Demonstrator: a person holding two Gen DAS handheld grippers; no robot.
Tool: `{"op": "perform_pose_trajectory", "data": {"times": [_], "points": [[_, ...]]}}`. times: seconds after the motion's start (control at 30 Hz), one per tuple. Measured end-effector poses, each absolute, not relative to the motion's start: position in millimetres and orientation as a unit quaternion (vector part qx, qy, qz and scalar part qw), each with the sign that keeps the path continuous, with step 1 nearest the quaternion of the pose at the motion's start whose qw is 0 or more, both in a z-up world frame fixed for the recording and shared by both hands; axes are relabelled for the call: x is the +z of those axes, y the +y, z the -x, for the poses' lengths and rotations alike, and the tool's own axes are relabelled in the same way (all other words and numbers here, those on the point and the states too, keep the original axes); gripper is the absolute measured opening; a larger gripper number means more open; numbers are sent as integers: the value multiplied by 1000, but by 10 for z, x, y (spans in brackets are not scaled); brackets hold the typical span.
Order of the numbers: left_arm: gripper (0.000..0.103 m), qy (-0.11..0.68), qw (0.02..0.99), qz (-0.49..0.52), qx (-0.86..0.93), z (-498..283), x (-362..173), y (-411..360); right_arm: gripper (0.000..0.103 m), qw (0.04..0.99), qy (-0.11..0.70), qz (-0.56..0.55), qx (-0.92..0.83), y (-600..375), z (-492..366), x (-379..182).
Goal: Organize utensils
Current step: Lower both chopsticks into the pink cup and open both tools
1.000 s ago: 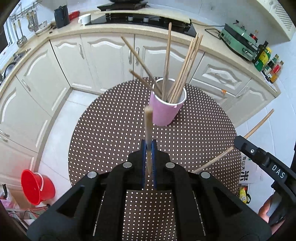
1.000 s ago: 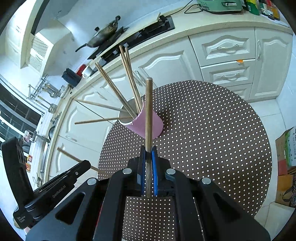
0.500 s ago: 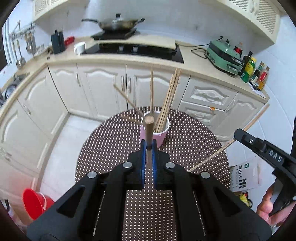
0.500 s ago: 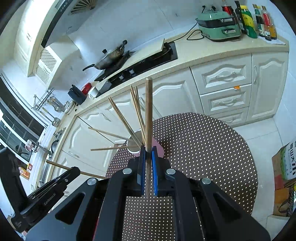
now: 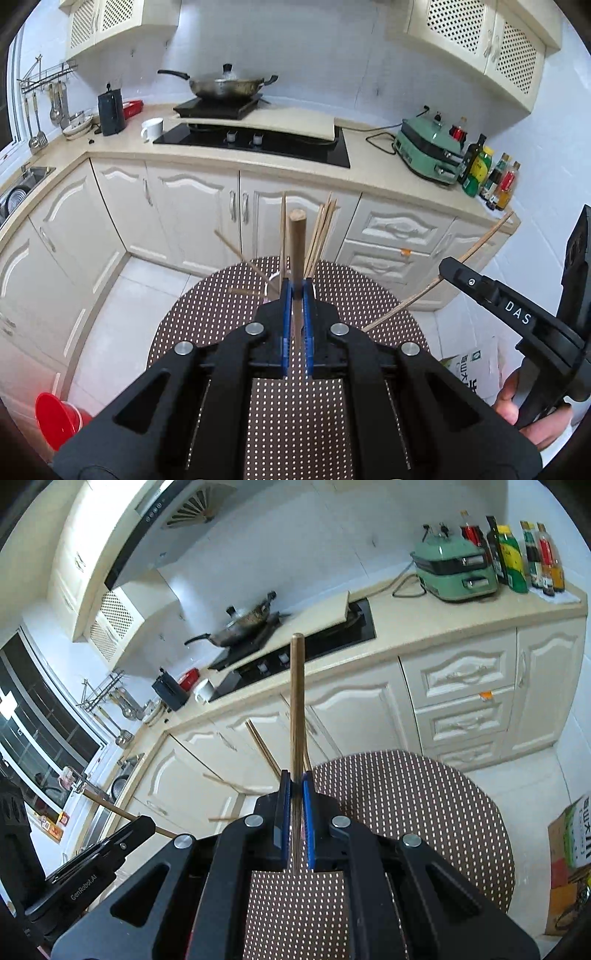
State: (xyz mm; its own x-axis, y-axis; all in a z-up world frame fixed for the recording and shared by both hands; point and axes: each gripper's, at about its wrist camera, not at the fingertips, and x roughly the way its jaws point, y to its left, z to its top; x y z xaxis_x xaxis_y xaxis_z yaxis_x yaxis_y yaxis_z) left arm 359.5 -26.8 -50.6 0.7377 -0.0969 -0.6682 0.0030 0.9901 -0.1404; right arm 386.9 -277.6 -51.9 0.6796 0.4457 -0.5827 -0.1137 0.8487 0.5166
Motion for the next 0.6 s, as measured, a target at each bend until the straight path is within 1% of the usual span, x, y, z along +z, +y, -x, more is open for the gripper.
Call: {"op": "perform_pose_trajectory", "data": {"times": [0.1,0.33,0.6], "points": [[6,355,931,77,-31,-3644,-436,-263,5,891,359,-224,162,-2749,-3949,-453],[6,336,939,70,-29,-3773,-303,-296,5,897,345,-217,169,-2680,-4155,-368],[6,342,937,73,-25,-4064,-378,-260,5,900,348,-200,167,-2544,-4388,-421]]}}
